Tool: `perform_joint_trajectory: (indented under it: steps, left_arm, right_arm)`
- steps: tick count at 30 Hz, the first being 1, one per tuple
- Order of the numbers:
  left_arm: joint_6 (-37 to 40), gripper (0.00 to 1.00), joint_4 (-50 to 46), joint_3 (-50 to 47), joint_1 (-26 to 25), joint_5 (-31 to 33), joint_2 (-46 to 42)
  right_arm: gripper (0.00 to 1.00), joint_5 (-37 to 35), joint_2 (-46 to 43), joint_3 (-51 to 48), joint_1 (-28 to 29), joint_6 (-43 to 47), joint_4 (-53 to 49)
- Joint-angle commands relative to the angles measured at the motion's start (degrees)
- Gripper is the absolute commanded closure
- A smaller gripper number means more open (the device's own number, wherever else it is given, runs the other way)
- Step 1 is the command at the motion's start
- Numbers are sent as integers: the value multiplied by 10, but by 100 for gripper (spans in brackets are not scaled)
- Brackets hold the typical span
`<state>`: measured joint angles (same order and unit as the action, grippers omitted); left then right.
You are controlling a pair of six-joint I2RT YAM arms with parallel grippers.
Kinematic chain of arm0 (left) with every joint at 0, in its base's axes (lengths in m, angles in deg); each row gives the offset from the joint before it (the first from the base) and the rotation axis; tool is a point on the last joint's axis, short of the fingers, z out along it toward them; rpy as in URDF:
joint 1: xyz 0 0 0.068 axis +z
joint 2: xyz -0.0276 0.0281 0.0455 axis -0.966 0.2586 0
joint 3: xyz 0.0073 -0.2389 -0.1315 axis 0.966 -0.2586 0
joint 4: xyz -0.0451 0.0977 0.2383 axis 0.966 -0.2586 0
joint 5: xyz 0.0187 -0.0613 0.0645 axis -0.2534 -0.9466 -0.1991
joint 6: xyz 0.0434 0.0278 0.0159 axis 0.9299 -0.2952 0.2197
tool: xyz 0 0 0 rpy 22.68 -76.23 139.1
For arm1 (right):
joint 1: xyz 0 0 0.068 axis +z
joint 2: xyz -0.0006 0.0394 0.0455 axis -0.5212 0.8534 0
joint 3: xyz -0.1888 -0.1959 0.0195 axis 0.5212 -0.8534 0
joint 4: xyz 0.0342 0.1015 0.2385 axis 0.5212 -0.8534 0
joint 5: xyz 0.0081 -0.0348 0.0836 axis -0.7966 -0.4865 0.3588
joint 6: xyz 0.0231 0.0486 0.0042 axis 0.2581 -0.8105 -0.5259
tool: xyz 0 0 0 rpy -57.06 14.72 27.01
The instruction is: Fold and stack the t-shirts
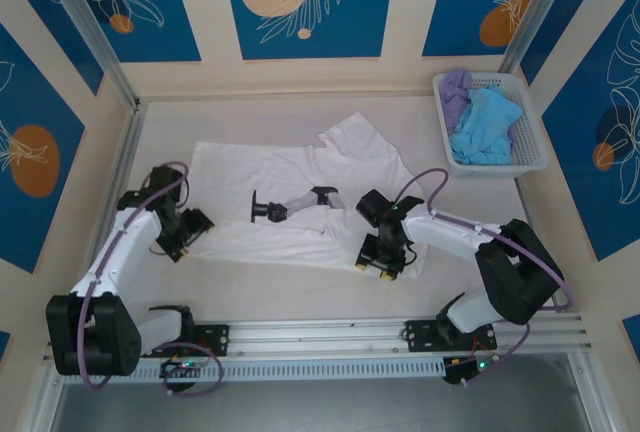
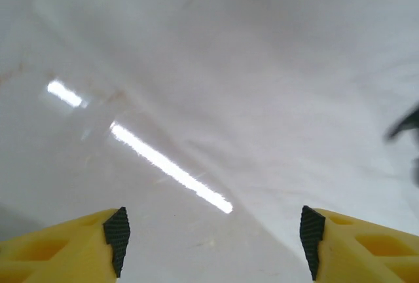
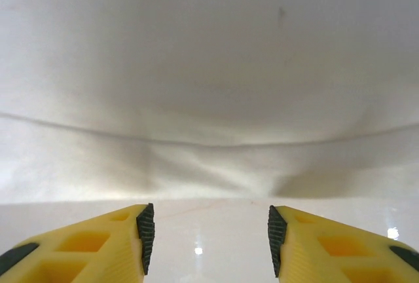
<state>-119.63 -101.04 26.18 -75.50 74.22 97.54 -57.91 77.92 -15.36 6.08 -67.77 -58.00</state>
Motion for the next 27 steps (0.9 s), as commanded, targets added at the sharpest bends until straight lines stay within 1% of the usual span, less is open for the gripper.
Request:
perform_joint_trajectory:
  steps: [1, 5, 8, 10, 13, 14, 15, 17, 19, 21, 22, 23, 27]
  left_arm:
    - [42, 22, -35, 89, 8, 24, 24]
    - [79, 13, -38, 200, 8, 22, 83]
    - [109, 10, -30, 277, 8, -1, 147]
    - [123, 8, -30, 323, 8, -5, 201]
    - [138, 8, -25, 376, 11, -26, 277]
    - [141, 8, -18, 387, 12, -27, 295]
    - [143, 8, -11, 399, 13, -26, 317]
    - [145, 8, 0, 419, 19, -25, 355]
    - [141, 7, 8, 445, 27, -23, 400]
    - [141, 7, 22, 471, 33, -22, 444]
    - [141, 7, 27, 488, 33, -19, 468]
    - [142, 8, 29, 503, 33, -15, 486]
    - [141, 10, 18, 581, 35, -8, 565]
  right_arm:
    - [44, -20, -40, 50, -13, 42, -20]
    - [41, -49, -77, 97, -51, 77, 3]
    - [38, -57, -93, 122, -87, 114, 65]
    - [37, -56, -84, 138, -110, 146, 121]
    - [36, -74, -43, 181, -132, 187, 173]
    - [36, -77, -26, 195, -137, 210, 187]
    - [32, -74, -1, 221, -144, 234, 188]
    - [32, -51, 67, 304, -170, 257, 134]
    - [36, -32, 149, 399, -200, 264, 71]
    - [37, -30, 209, 461, -215, 277, 61]
    - [29, -32, 240, 488, -224, 285, 65]
    - [24, -35, 267, 517, -227, 291, 64]
    - [24, -73, 402, 669, -237, 308, 27]
